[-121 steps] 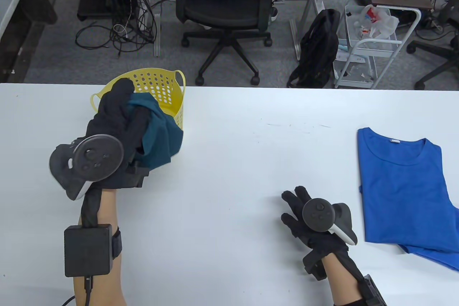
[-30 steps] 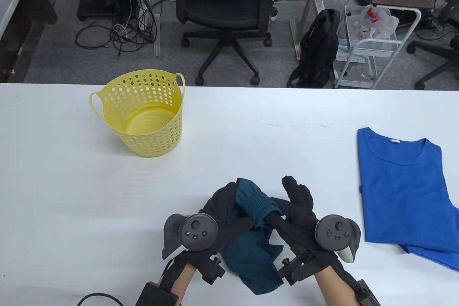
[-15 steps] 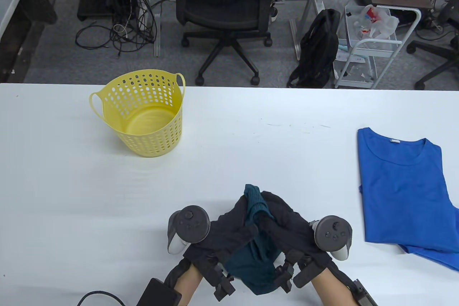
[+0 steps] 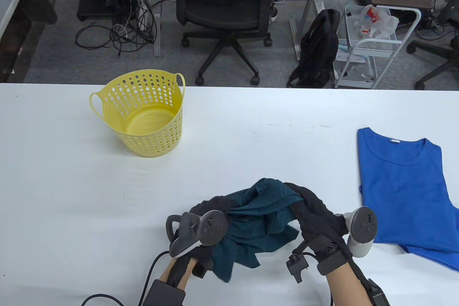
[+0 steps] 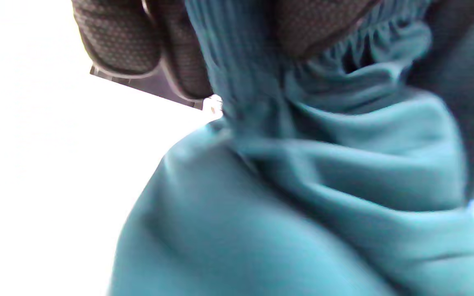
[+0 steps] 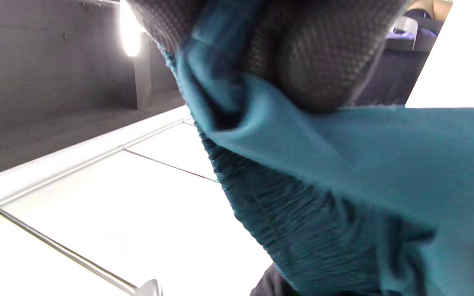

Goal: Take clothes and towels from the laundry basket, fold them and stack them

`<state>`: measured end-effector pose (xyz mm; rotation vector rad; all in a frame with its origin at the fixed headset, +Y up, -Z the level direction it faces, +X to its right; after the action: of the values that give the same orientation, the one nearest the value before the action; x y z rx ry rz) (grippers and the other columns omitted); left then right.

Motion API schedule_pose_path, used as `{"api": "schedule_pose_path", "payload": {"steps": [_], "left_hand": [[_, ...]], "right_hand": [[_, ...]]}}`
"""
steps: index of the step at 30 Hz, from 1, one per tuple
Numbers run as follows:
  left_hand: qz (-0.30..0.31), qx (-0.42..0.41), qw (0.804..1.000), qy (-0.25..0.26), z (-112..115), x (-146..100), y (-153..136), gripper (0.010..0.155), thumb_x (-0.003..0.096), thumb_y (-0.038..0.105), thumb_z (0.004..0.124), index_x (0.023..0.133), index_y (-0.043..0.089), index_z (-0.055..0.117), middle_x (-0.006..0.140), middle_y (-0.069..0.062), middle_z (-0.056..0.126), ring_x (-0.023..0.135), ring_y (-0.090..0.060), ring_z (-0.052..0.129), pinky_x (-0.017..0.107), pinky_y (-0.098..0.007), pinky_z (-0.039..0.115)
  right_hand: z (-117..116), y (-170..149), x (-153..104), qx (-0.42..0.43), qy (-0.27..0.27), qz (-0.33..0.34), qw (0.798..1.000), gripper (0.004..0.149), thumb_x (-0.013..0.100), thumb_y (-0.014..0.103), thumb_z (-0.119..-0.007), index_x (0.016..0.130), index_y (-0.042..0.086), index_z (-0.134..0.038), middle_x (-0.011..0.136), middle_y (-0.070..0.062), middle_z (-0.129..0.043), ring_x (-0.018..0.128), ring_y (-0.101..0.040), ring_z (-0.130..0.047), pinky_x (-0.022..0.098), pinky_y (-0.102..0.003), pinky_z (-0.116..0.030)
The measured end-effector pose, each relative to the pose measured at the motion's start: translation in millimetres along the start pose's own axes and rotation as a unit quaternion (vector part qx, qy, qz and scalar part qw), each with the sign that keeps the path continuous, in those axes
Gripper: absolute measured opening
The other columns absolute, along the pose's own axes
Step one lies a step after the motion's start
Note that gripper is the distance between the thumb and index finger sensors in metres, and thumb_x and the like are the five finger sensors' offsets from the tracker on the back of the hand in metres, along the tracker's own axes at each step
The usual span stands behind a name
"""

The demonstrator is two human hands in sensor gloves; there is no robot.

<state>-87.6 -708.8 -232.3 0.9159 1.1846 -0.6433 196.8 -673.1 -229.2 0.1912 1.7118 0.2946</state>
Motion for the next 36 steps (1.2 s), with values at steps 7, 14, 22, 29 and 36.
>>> {"api": "schedule_pose_path", "payload": {"steps": [7,14,22,29,36], "left_hand": [[0.093,-0.118,0.988,0.025,-37,-5,-7,0.051,0.0637,0.044,0.068,0.107,0.018,0.057,0.074,-0.002,0.095,0.039,-0.009,0.097,0.045,-0.037,0.090],[0.105,-0.147,0.982,0.045,-83,-16,-28,0.078,0.0478,0.043,0.092,0.114,0.020,0.059,0.090,0.001,0.093,0.063,-0.010,0.102,0.063,-0.040,0.090],[0.057,-0.143,0.985,0.080,-89,-17,-44,0.060,0.0497,0.032,0.090,0.107,0.026,0.072,0.100,-0.002,0.088,0.078,-0.015,0.101,0.068,-0.042,0.088],[-0.067,0.049,0.969,0.233,-97,-30,-31,0.049,0.0528,0.045,0.079,0.101,0.038,0.071,0.111,-0.006,0.075,0.066,-0.013,0.096,0.048,-0.030,0.088],[-0.013,-0.287,0.943,0.168,-84,-21,-51,0.049,0.0604,0.036,0.072,0.108,0.037,0.058,0.110,-0.022,0.077,0.056,-0.009,0.112,0.036,-0.016,0.100]], "right_hand": [[15,18,-2,-0.076,-0.027,0.014,0.997,0.046,0.062,0.030,-0.068,0.098,0.001,-0.072,0.071,-0.020,-0.092,0.030,-0.007,-0.093,0.022,-0.025,-0.088],[54,36,-5,-0.088,-0.029,0.019,0.995,0.057,0.055,0.025,-0.086,0.101,-0.004,-0.069,0.068,-0.022,-0.089,0.038,-0.014,-0.092,0.034,-0.036,-0.089],[54,36,-3,-0.159,0.003,-0.010,0.987,0.051,0.051,0.014,-0.087,0.099,0.001,-0.076,0.084,-0.026,-0.081,0.055,-0.024,-0.089,0.052,-0.055,-0.082],[45,38,-5,-0.299,-0.051,-0.015,0.953,0.041,0.053,0.027,-0.087,0.092,0.012,-0.083,0.102,-0.030,-0.065,0.076,-0.039,-0.077,0.057,-0.058,-0.072],[40,30,-3,-0.187,-0.021,-0.008,0.982,0.042,0.060,0.021,-0.076,0.099,0.006,-0.076,0.097,-0.030,-0.077,0.041,-0.009,-0.100,0.025,-0.024,-0.093]]}}
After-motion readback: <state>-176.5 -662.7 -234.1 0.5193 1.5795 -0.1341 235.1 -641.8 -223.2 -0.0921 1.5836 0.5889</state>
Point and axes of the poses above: the tracker on the back of each hand, its own y axis roughly to the thumb side, its own x axis roughly from the wrist to the fingertips, z = x × y, the point moved 5 cm from there along x, roughly from the wrist to the fingertips
